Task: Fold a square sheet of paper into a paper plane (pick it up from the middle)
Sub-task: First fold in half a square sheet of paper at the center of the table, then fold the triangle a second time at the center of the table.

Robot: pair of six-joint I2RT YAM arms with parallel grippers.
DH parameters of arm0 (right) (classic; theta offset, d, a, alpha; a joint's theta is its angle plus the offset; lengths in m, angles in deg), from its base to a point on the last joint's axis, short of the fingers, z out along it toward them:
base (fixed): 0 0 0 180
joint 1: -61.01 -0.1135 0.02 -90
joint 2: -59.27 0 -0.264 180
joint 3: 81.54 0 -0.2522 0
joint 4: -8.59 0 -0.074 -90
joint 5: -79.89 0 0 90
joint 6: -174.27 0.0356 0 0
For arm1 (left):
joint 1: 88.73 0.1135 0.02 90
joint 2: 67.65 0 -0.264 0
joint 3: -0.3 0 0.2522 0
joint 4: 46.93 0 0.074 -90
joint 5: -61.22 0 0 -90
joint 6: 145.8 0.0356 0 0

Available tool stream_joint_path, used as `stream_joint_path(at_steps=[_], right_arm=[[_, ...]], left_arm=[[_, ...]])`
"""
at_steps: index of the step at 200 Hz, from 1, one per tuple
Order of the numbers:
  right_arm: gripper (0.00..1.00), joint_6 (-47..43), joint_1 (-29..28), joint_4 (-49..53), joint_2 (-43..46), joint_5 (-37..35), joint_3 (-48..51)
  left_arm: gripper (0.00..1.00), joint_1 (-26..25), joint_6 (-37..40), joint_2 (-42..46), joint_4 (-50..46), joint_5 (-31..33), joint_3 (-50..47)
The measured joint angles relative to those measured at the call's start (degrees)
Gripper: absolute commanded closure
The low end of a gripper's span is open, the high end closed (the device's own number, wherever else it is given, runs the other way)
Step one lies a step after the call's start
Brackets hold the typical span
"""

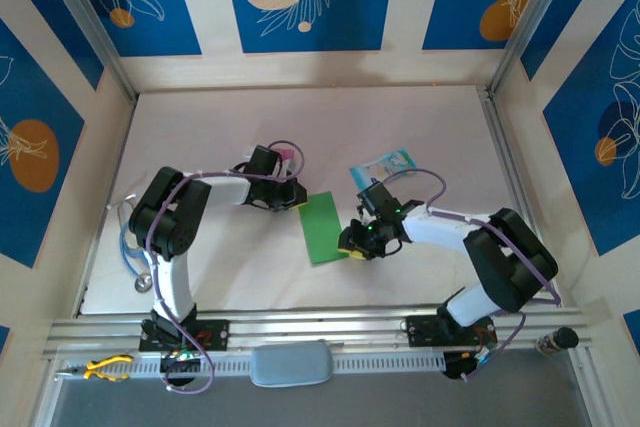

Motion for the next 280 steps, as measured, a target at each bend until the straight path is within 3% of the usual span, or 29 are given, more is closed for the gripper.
stream_joint_path(at_steps=[227, 280], right_arm=[[0.69, 0.7, -0.31, 1.38, -0.22, -0.07, -0.22], [0.69, 0.87, -0.74, -3.52, -0.26, 1.6, -0.22]], left_arm=[[0.86, 0.0, 0.0, 0.0, -0.22, 0.0, 0.11], [0.85, 0.0, 0.0, -0.02, -0.33, -0.02, 0.15]])
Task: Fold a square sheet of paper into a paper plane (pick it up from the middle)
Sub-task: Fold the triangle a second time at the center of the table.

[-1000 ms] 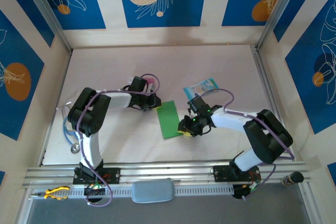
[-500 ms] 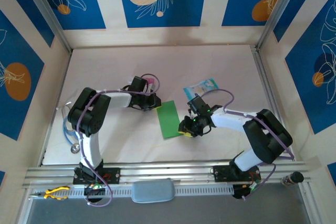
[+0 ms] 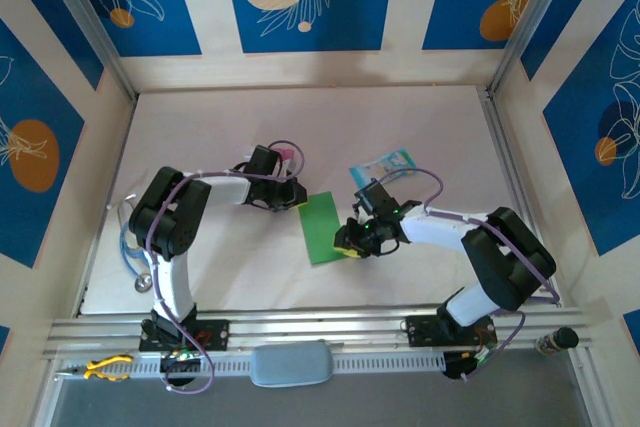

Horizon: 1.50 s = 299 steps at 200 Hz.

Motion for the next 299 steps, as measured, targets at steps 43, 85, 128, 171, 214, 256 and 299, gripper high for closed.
stream_joint_path(at_steps=[43, 85, 128, 171, 214, 256, 299], right_arm=[[0.69, 0.0, -0.02, -0.02, 0.04, -0.55, 0.0], [0.69, -0.02, -0.22, 2.05, 1.55, -1.81, 0.0], [0.69, 0.02, -0.22, 2.43, 3.82, -2.12, 1.01], [0.68, 0.87, -0.22, 2.67, 4.81, -2.78, 2.84], [0.67, 2.16, -0.22, 2.29, 5.11, -2.84, 3.96], [0.65, 3.67, -0.22, 1.62, 5.09, -2.47, 4.85], [0.64, 5.05, 1.01, -0.33, 5.09, -1.55, 5.7]], left_arm=[[0.85, 0.0, 0.0, 0.0, 0.0, 0.0, 0.0], [0.79, 0.0, 0.02, 0.39, -0.02, -1.16, -0.02], [0.75, -0.02, 0.02, 4.98, -1.55, -3.15, -0.04], [0.76, -0.07, -0.02, 7.13, -1.46, -4.59, -0.11], [0.78, -0.07, -0.07, 2.82, -1.33, -4.35, -0.11], [0.81, 0.02, -0.22, 0.22, -0.92, -2.8, -0.17], [0.81, 0.15, -0.22, 0.24, 0.74, -2.99, -1.2]])
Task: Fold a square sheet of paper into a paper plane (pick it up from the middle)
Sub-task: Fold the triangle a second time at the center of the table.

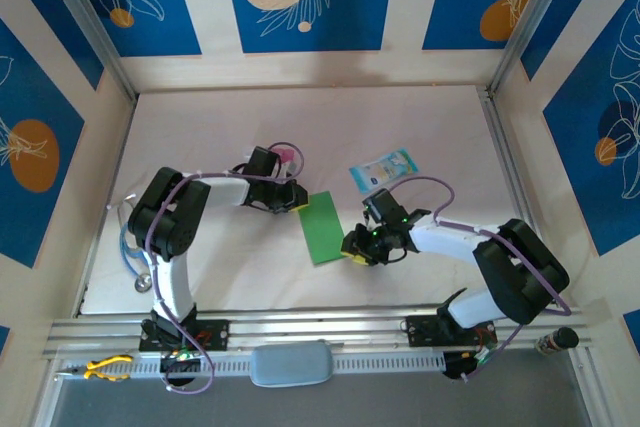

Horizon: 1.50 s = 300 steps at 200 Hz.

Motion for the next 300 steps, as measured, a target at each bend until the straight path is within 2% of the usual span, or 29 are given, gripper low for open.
stream_joint_path(at_steps=[71, 300], right_arm=[[0.64, 1.95, 0.79, -2.86, -0.7, 1.25, 0.31], [0.65, 2.43, 0.76, -2.82, -0.46, -0.15, 0.26]], left_arm=[[0.82, 0.04, 0.02, 0.0, 0.09, -0.11, -0.04], [0.82, 0.04, 0.04, 0.0, -0.2, -0.07, 0.13]])
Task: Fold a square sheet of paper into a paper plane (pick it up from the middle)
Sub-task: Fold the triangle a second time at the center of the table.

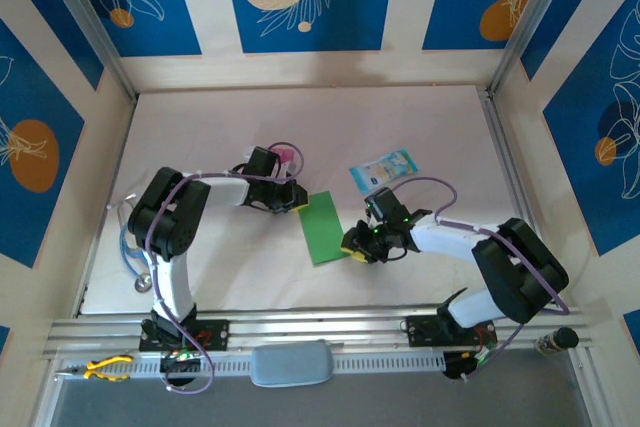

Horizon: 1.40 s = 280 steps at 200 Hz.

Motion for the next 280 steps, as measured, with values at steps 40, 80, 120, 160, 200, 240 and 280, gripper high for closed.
stream_joint_path(at_steps=[40, 80, 120, 160, 200, 240, 280], right_arm=[[0.65, 0.09, 0.02, -2.54, -0.13, 0.81, 0.0], [0.65, 0.22, 0.02, -3.61, -0.13, 1.22, 0.0], [0.65, 0.17, 0.02, -2.1, -0.13, 0.92, 0.0], [0.65, -0.15, 0.02, -0.09, 1.11, 0.04, 0.04], [0.65, -0.46, 0.02, 1.25, 2.93, -0.57, 0.04], [0.65, -0.46, 0.02, 1.55, 1.86, -0.55, 0.04], [0.65, -0.44, 0.02, 0.83, -0.02, -0.26, 0.02]], left_arm=[[0.82, 0.0, -0.02, 0.0, -0.07, -0.02, 0.04], [0.82, 0.0, -0.02, 0.0, -0.15, 0.0, 0.09], [0.82, 0.0, -0.02, 0.0, -0.17, 0.0, 0.11], [0.82, 0.0, 0.0, 0.0, -0.44, 0.0, 0.26], [0.82, 0.0, 0.0, 0.0, -0.57, 0.02, 0.31], [0.82, 0.0, 0.0, 0.0, -0.57, 0.02, 0.33], [0.82, 0.0, 0.0, 0.0, -0.59, 0.02, 0.33]])
